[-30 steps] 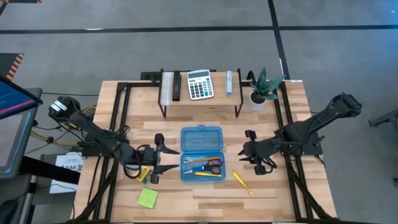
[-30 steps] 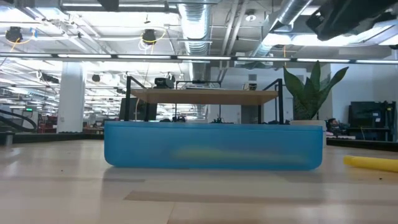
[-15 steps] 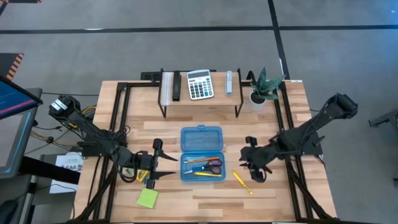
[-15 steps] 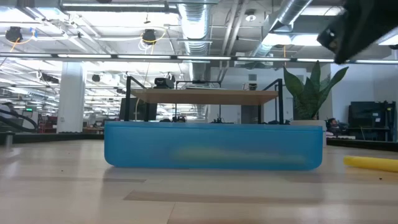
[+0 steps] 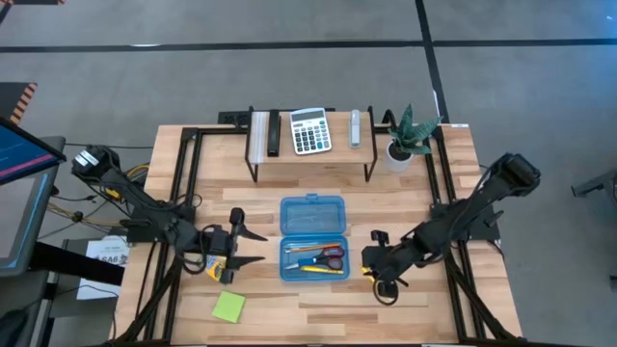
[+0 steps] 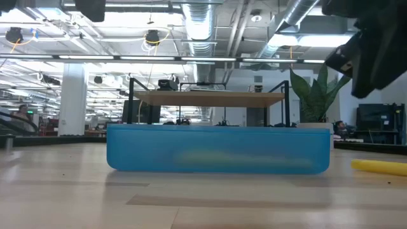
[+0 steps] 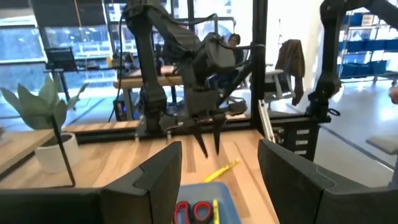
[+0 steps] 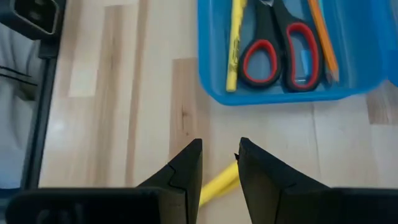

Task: Pack school essentials
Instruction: Put the yellow pen into the blue supply box

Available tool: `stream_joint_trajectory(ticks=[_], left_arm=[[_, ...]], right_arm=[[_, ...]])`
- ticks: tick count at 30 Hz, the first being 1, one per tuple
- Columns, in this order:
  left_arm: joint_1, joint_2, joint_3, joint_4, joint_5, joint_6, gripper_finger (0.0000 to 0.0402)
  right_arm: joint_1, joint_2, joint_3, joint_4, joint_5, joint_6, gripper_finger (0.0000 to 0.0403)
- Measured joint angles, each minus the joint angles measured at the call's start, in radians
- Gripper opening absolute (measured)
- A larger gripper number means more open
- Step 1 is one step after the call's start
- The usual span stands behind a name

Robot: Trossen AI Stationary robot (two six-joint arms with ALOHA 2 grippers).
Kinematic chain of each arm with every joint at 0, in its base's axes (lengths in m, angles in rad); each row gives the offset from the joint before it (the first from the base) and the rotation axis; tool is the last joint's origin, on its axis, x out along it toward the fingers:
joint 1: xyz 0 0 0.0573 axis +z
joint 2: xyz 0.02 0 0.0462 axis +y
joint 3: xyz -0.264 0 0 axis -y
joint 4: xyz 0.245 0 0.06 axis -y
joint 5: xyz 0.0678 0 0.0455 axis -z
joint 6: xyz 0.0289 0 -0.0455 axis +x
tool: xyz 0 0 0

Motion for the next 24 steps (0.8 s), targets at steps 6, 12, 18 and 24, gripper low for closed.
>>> stream_joint_trajectory(ticks=[6, 12, 18, 24], left_arm=[[0.000, -0.006, -0.019, 0.006, 0.000, -0.034, 0.0200], [0.000, -0.006, -0.018, 0.012, 0.001, -0.040, 0.0200], [0.000, -0.006, -0.018, 0.010, 0.000, -0.046, 0.0200], [0.000, -0.006, -0.018, 0.012, 0.000, -0.043, 0.0200]], right_arm=[[-0.013, 0.049, -0.009, -0.001, -0.001, 0.044, 0.0126], [-0.018, 0.048, -0.089, 0.003, 0.032, 0.089, 0.0167], [-0.016, -0.043, -0.226, 0.241, 0.040, 0.127, 0.0194], [-0.016, -0.012, -0.294, 0.305, 0.042, 0.174, 0.0193]])
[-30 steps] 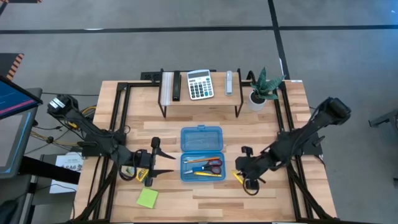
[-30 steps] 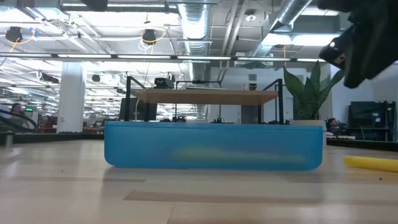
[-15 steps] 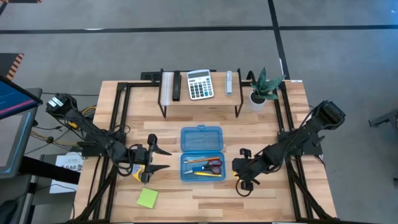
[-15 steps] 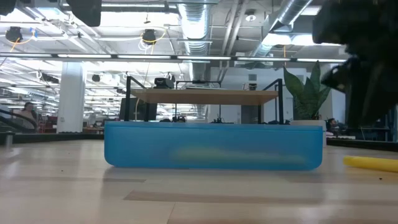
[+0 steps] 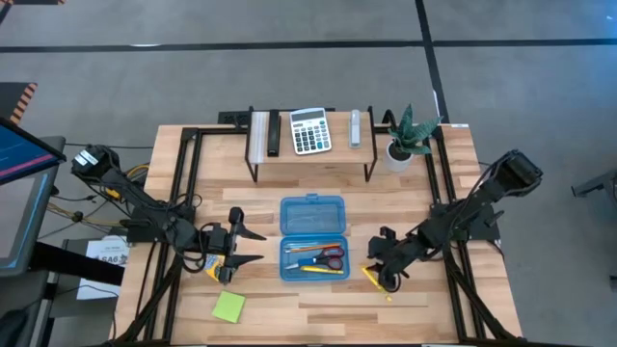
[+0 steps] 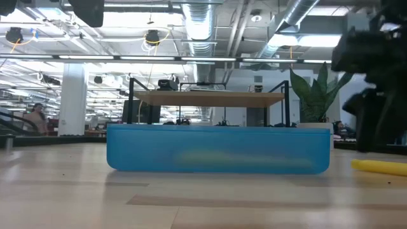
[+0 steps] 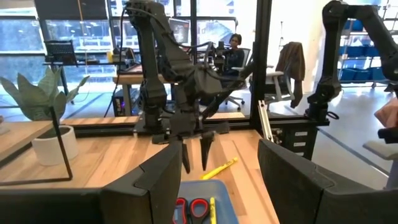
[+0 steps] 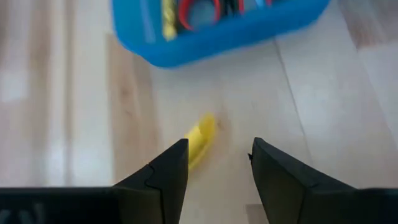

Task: Pack school essentials
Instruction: Put the yellow pen into the blue supply box

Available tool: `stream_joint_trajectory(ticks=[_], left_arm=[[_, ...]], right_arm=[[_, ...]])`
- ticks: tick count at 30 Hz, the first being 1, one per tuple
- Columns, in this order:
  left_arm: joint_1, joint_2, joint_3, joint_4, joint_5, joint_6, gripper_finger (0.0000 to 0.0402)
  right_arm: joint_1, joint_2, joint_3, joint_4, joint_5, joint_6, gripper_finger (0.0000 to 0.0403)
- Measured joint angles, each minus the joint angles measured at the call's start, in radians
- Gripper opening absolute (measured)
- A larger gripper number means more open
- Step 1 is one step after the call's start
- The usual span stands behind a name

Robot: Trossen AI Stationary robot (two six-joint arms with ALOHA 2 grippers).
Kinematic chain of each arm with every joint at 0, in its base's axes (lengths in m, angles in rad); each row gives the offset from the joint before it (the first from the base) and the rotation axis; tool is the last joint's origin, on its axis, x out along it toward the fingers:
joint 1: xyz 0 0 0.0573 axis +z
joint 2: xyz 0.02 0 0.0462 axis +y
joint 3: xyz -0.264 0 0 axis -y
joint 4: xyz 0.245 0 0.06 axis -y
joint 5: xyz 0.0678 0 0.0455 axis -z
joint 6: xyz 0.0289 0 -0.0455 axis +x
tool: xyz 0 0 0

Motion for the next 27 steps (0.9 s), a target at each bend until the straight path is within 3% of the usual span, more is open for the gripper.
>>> stream_joint_trajectory(ticks=[16, 27], left_arm=[[0.003, 0.000, 0.000, 0.002, -0.011, -0.014, 0.0200], [0.003, 0.000, 0.000, 0.001, -0.014, -0.011, 0.0200]], right_arm=[[0.007, 0.153, 0.010, 0.101, -0.003, 0.014, 0.0194], [-0.041, 0.058, 0.005, -0.013, -0.035, -0.022, 0.0190]])
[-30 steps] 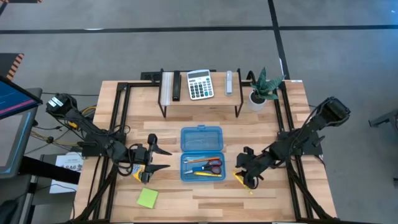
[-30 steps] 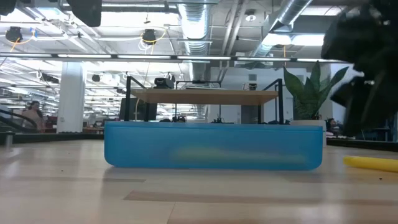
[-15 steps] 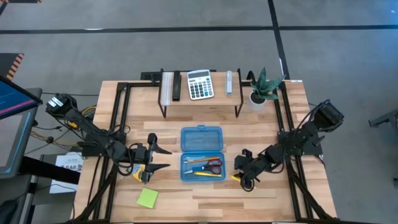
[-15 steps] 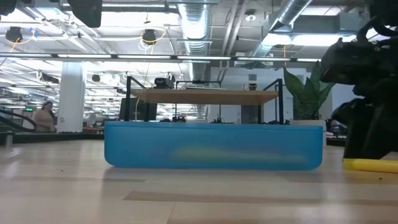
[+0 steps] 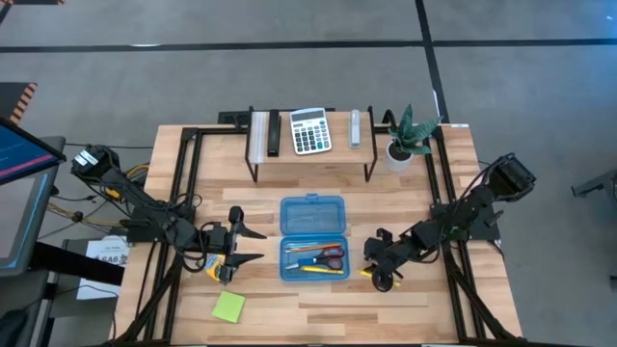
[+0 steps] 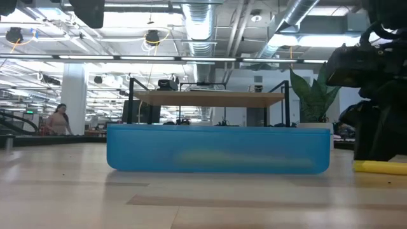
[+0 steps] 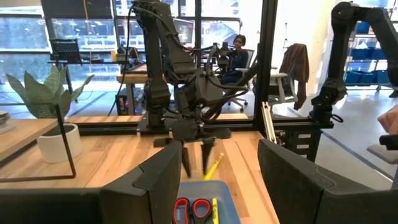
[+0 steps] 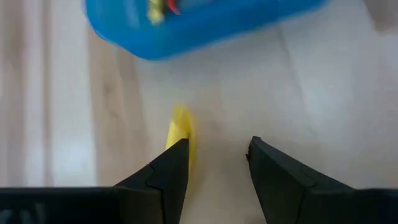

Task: Pack school essentials
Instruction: Put the yellow pen into the blue supply box

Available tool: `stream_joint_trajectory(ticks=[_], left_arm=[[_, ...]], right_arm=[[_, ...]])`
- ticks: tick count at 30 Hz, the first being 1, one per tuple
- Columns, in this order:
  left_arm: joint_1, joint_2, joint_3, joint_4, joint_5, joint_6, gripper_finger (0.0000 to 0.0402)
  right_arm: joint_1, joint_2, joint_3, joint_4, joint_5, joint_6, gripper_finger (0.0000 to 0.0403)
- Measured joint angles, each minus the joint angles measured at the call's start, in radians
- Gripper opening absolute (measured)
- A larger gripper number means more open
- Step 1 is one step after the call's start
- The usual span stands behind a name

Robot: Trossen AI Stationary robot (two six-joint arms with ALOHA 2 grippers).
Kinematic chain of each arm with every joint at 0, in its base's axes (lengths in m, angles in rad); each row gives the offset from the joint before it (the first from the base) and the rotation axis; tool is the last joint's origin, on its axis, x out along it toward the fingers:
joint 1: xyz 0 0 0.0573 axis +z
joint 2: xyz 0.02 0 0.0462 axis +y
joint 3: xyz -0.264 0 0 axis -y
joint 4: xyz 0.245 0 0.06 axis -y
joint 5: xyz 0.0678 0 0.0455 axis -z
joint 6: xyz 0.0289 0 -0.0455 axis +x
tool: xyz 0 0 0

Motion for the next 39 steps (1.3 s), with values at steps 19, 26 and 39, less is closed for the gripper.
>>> stream_joint_trajectory(ticks=[19, 26, 39], left_arm=[[0.000, 0.000, 0.000, -0.003, 0.000, -0.003, 0.0200], [0.003, 0.000, 0.000, -0.003, -0.002, -0.007, 0.0200], [0.018, 0.000, 0.000, -0.008, -0.003, -0.011, 0.0200]], right_arm=[[0.087, 0.079, 0.006, 0.067, 0.037, 0.028, 0.0186], [0.100, 0.107, 0.011, -0.010, 0.117, 0.019, 0.0144], [0.050, 0.019, 0.003, -0.076, 0.094, -0.077, 0.0057]])
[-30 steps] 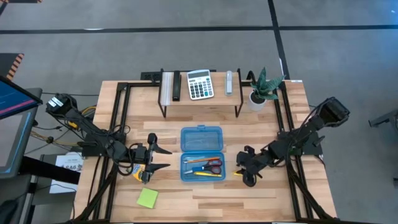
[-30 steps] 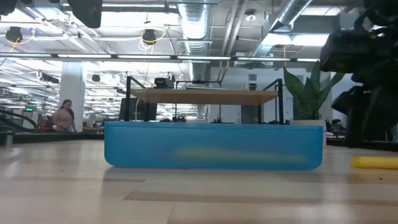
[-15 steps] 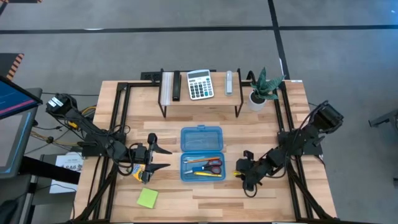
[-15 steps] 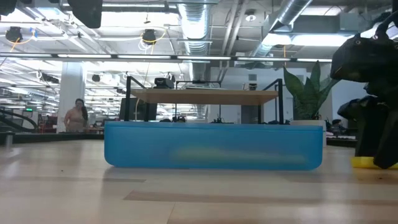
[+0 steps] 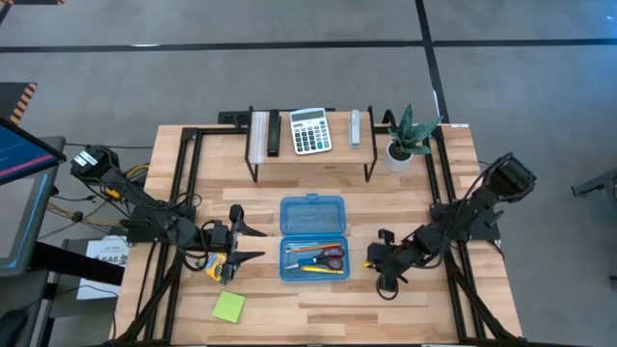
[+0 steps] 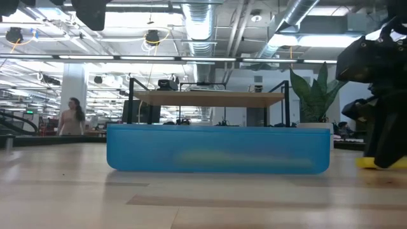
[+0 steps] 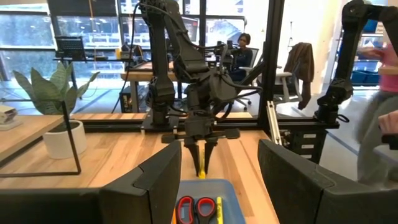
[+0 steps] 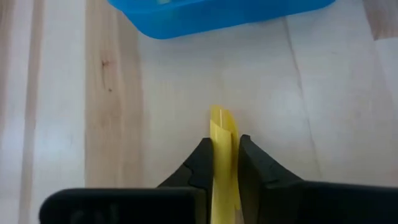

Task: Pack school essentials
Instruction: Put the yellow pen into the blue supply box

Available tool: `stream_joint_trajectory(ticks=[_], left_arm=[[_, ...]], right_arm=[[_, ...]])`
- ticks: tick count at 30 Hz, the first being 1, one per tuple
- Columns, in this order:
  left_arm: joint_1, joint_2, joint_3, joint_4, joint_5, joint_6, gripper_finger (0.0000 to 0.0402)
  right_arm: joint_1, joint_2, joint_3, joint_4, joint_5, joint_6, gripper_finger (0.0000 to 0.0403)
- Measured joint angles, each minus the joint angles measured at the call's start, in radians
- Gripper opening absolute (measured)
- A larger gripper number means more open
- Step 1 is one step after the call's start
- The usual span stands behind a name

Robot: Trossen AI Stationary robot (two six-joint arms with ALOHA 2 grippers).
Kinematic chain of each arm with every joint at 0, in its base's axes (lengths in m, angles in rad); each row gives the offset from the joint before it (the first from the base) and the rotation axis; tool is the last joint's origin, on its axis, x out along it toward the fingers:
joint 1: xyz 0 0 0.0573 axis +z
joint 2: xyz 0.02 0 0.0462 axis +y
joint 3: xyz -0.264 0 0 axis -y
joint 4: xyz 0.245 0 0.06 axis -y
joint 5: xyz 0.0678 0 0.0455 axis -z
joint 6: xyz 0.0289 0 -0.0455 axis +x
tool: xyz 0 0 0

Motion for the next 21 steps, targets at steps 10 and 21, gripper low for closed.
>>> stream_joint_trajectory(ticks=[10, 21], left_arm=[[0.000, 0.000, 0.000, -0.001, 0.002, 0.000, 0.0200], [0.000, 0.000, 0.000, -0.001, 0.001, 0.000, 0.0200]], right_arm=[[-0.046, -0.010, 0.000, -0.003, -0.008, -0.032, 0.0062], [-0.067, -0.010, 0.006, -0.006, -0.005, -0.057, 0.0062]])
